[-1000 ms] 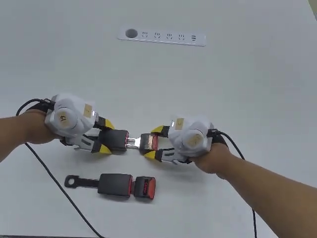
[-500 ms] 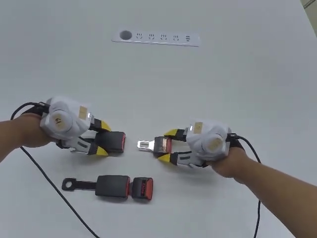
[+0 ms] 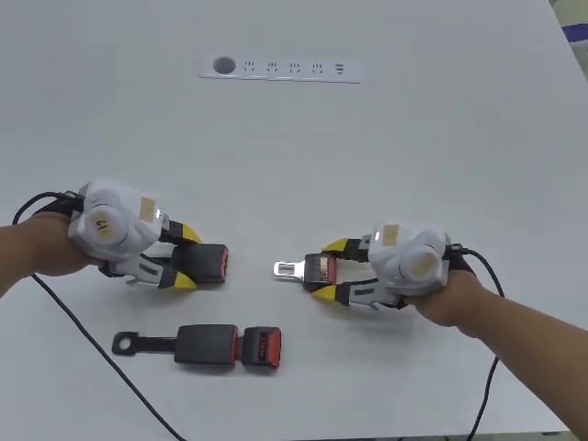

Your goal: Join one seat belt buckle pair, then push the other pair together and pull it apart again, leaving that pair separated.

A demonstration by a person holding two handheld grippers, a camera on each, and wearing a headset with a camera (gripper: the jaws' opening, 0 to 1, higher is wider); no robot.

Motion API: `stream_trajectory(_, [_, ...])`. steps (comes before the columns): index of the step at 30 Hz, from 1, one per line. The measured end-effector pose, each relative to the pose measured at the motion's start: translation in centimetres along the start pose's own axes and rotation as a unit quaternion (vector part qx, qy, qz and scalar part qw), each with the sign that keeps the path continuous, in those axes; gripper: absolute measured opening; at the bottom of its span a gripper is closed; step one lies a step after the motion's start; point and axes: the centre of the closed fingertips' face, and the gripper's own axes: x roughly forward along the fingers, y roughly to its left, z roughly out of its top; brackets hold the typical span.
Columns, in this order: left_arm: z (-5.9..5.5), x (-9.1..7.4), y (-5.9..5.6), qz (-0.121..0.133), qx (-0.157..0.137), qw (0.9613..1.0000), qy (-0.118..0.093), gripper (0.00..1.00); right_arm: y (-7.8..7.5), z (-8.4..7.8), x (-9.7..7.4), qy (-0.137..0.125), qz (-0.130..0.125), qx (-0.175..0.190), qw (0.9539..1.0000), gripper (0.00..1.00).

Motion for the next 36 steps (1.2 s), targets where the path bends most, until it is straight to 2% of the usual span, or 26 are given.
stream_trajectory(14, [-0.1, 0.0, 0.0, 0.000, -0.001, 1.0000, 0.004, 0.35, -0.6, -2.1, -2.0, 0.008, -0.010, 0.007, 0.9999, 0.37])
stream_trajectory(28, [0.1, 0.0, 0.0, 0.002, -0.004, 0.9999, 0.011, 0.36, -0.9, -2.7, -2.7, 0.009, -0.017, 0.013, 0.9997, 0.38])
stream_trajectory(32, [0.3, 0.1, -0.2, 0.001, -0.014, 0.9996, 0.025, 0.38, -0.3, -2.6, -2.5, 0.019, -0.017, 0.002, 0.9997, 0.47])
stream_trajectory(33, [0.4, 0.1, -0.1, 0.009, -0.039, 0.9989, 0.023, 0.39, -0.4, -2.6, -2.6, 0.021, -0.025, 0.009, 0.9994, 0.49])
stream_trajectory(34, [0.4, 0.0, -0.1, 0.010, -0.041, 0.9988, 0.026, 0.41, -0.6, -2.5, -2.6, 0.019, -0.034, 0.014, 0.9992, 0.52])
stream_trajectory(35, [0.3, -0.3, -0.1, 0.013, -0.043, 0.9985, 0.031, 0.44, -0.8, -2.4, -2.7, 0.014, -0.048, 0.036, 0.9981, 0.53])
stream_trajectory(36, [0.4, -0.6, 0.0, 0.020, -0.051, 0.9981, 0.028, 0.49, -0.9, -2.2, -2.7, 0.004, -0.053, 0.047, 0.9975, 0.55])
